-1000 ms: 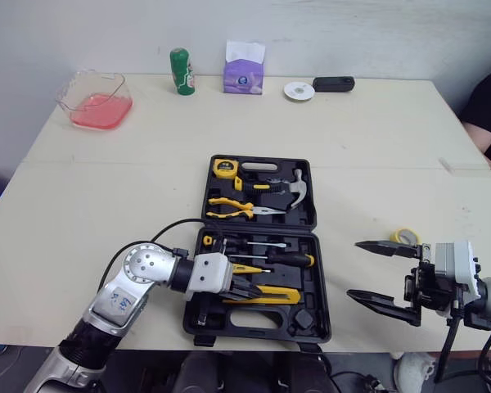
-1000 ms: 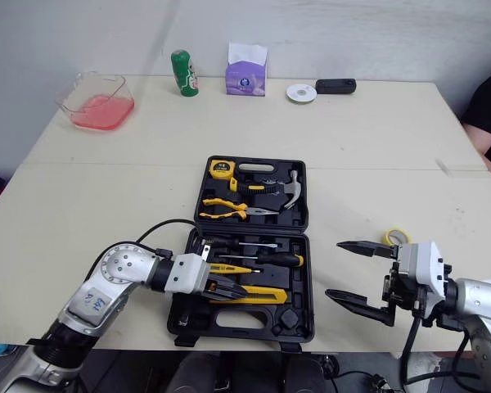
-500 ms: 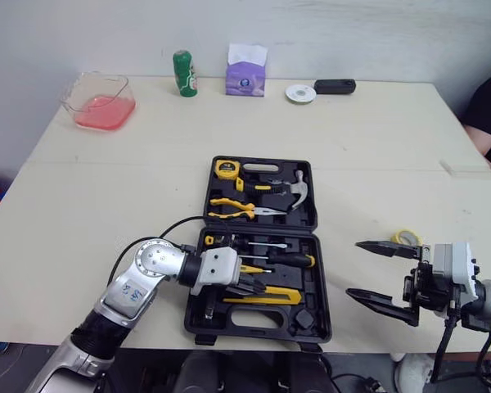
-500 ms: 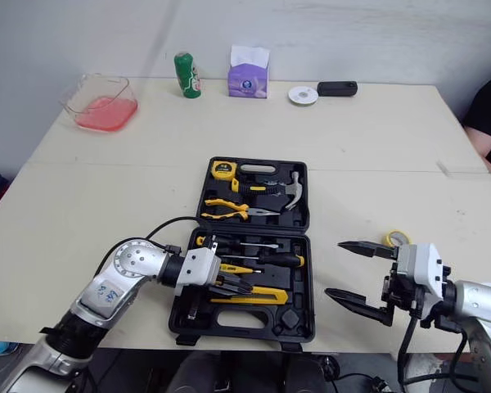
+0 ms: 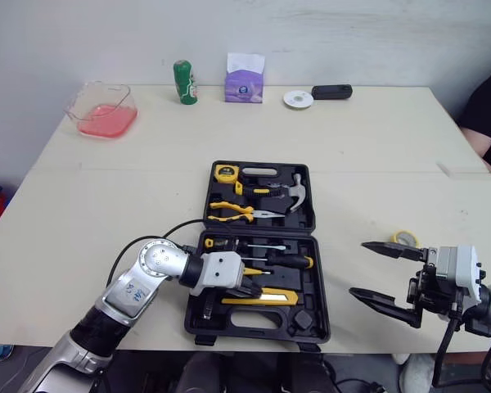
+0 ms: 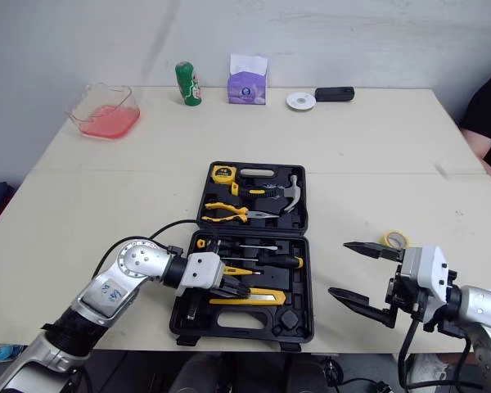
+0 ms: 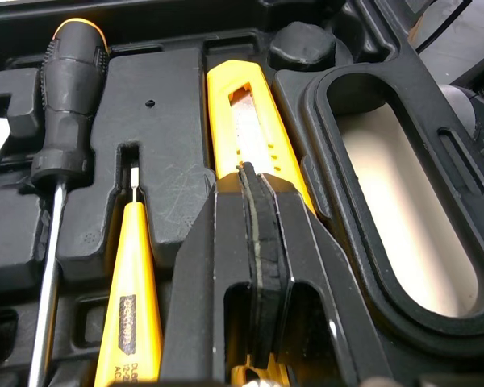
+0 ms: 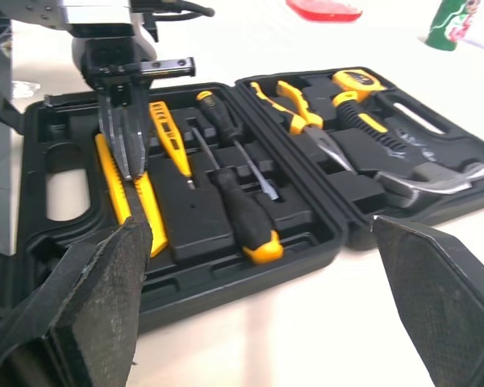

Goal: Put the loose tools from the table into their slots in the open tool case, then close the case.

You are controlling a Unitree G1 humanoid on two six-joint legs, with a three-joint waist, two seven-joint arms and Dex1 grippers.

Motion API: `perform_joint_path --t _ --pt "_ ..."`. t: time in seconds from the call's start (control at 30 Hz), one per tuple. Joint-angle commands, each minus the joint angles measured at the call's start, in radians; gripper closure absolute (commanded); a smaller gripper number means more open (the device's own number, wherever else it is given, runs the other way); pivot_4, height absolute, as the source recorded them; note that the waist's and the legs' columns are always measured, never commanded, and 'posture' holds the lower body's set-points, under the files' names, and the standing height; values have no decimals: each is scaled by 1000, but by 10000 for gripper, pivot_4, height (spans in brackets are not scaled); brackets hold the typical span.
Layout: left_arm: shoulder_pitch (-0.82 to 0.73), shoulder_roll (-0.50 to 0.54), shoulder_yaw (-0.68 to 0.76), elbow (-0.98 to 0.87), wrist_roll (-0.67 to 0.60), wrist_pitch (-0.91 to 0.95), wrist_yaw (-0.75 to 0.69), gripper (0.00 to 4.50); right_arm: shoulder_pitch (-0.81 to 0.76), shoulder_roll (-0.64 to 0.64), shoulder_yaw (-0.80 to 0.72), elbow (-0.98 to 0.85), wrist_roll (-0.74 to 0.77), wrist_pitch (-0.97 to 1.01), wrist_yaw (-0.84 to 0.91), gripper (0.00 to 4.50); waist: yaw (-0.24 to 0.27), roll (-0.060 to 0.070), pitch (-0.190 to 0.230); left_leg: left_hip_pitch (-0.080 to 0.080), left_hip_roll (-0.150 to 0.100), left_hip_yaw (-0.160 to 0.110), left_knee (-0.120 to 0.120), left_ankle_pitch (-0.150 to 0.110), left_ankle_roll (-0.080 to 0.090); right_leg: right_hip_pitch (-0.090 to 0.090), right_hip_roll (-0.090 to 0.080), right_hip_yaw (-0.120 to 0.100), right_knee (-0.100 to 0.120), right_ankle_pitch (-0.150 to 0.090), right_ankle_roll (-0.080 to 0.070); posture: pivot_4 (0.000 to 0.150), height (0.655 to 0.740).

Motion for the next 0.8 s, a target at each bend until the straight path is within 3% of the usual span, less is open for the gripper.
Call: perform_joint_path --t 0.03,0.33,0.43,0.53,0.67,0.8 --pt "33 4 -5 69 17 -3 -4 44770 -2 5 -28 6 -1 -34 4 0 1 0 0 0 0 0 0 0 0 0 0 0 0 0 0 1500 7400" --pt "17 18 134 85 -126 -142 -88 44770 -21 18 -84 106 -25 -106 -19 0 -3 -1 1 -3 1 1 0 0 0 -4 -1 0 0 0 0 1500 7400" --pt "27 73 312 86 -281 -124 -136 44770 -21 27 -189 238 -34 -181 -33 0 -3 -2 2 -4 0 2 -1 0 0 -6 0 0 1 0 0 1500 7400" --pt "37 127 458 146 -319 -127 -107 44770 -16 23 -281 354 -49 -245 -47 0 -3 -3 3 -5 0 2 -1 0 0 -7 0 0 1 0 0 1500 7400" --pt "129 213 668 262 -303 -144 -17 31104 -12 16 -400 520 -105 -357 -116 0 -9 -3 3 -5 0 4 -5 0 0 -8 0 0 0 0 0 1500 7400" --pt "247 207 817 277 -301 -177 81 11091 2 -23 -486 707 -137 -451 -143 0 -24 -3 3 -2 -1 8 -12 1 0 -9 -1 0 -3 0 0 1500 7400"
